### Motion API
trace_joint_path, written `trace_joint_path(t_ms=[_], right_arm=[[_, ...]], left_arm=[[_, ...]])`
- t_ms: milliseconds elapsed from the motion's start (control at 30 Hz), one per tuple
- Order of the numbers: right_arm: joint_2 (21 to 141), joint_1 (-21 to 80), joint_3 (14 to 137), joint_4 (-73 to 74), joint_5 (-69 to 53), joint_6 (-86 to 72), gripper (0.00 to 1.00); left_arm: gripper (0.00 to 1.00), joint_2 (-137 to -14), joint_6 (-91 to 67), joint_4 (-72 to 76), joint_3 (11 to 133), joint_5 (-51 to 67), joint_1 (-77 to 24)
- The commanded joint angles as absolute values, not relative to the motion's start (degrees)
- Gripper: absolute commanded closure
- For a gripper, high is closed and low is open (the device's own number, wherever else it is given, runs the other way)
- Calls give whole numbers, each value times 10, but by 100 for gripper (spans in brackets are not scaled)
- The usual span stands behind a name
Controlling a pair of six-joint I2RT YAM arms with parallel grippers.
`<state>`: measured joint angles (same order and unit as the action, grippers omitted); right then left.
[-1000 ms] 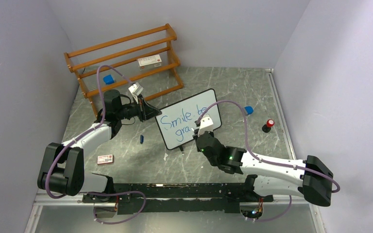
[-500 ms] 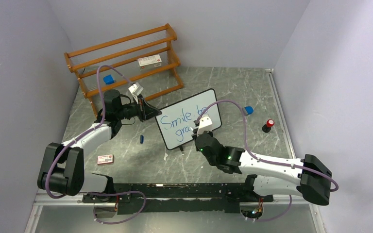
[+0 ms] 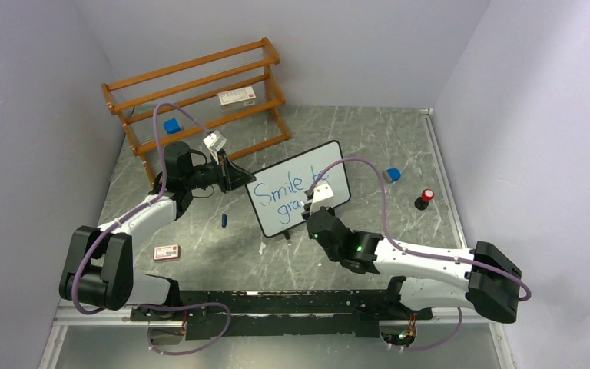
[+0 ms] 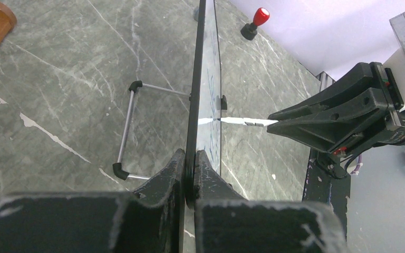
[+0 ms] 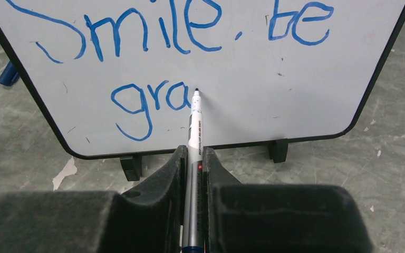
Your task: Write a sentence on the whiteboard
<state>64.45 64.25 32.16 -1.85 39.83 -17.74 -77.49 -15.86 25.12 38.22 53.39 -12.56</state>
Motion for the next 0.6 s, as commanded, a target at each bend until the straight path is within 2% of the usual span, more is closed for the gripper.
trace_joint_path(t_ms=[0, 567], right_arm=[[650, 634, 315, -42, 404, -178, 100], [637, 618, 310, -24, 418, -181, 100]], left_arm=[[95, -789, -129, 233, 386, 528, -123], [95, -788, -124, 229, 386, 527, -123]])
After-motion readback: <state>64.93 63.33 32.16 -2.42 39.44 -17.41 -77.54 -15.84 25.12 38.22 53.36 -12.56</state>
